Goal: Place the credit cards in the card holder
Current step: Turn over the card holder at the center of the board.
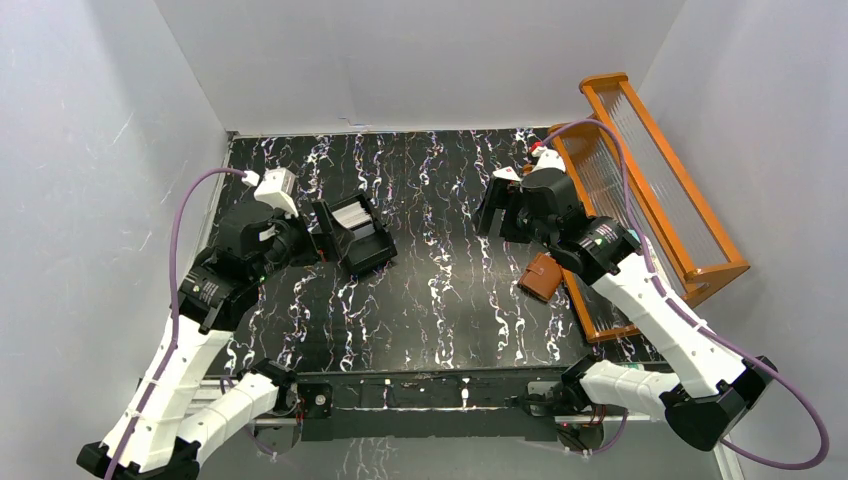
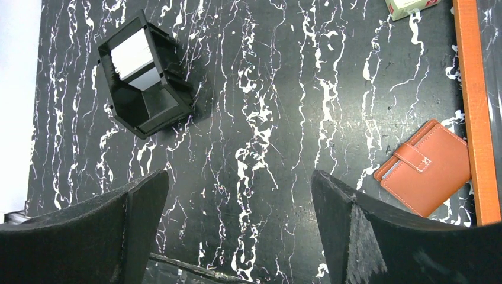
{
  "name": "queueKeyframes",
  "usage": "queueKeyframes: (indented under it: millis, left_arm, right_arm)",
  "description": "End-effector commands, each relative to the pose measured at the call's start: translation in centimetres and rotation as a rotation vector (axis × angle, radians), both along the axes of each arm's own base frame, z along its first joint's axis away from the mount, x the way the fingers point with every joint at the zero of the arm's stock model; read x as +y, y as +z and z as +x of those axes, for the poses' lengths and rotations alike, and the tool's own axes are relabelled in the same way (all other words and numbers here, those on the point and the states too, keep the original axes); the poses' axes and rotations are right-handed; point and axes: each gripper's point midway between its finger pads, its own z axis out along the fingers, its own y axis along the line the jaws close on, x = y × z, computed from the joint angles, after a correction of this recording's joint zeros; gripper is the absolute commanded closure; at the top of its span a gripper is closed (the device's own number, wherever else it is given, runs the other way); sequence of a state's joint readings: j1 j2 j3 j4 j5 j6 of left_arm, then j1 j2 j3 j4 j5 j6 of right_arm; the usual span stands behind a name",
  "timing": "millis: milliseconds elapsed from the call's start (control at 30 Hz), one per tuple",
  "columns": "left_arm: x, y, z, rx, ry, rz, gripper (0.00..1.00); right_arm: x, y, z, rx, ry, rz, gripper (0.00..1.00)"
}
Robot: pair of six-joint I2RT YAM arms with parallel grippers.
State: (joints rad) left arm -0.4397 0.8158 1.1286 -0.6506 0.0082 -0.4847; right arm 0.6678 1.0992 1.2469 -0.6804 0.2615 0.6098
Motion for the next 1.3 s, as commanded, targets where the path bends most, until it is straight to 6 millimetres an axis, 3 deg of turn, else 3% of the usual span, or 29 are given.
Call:
queueKeyframes:
  millis: [0,167,433,733,967,1133,1267]
  left_arm:
    - [0.5,0.6,0.0,-0.034,0.005,0.011,0.01]
    - [0.3,-0.9,0.1,-0.011,0.0,0.015,0.01]
    - [0.4,-5.8,-0.1,0.085,0.007,0.054,0.01]
    - [1.1,-11.8,-0.4,0.183,0.018,0.126,0.01]
    - [1.9,-12.4,-0.6,0.138,0.028,0.152,0.01]
    - [1.6,-11.5,-1.0,0.088,-0.01,0.136,0.01]
    - [1.5,-11.2,-1.3,0.066,-0.029,0.134,0.01]
  right_arm:
    - [-0.7,1.0,0.5,-0.038,-0.038,0.007,0.02]
    - [-1.1,-0.9,0.2,0.015,-0.11,0.037,0.02]
    - [-2.8,-6.2,0.9,0.161,-0.286,-0.068,0.04]
    - [-8.6,-13.3,3.0,0.258,-0.54,-0.228,0.26]
    - [-11.8,-18.3,3.4,0.337,-0.647,-0.265,0.33]
    - [-12.7,-20.8,3.8,0.381,-0.646,-0.261,0.29]
    - [-12.2,-22.2,4.1,0.408,-0.585,-0.264,0.25]
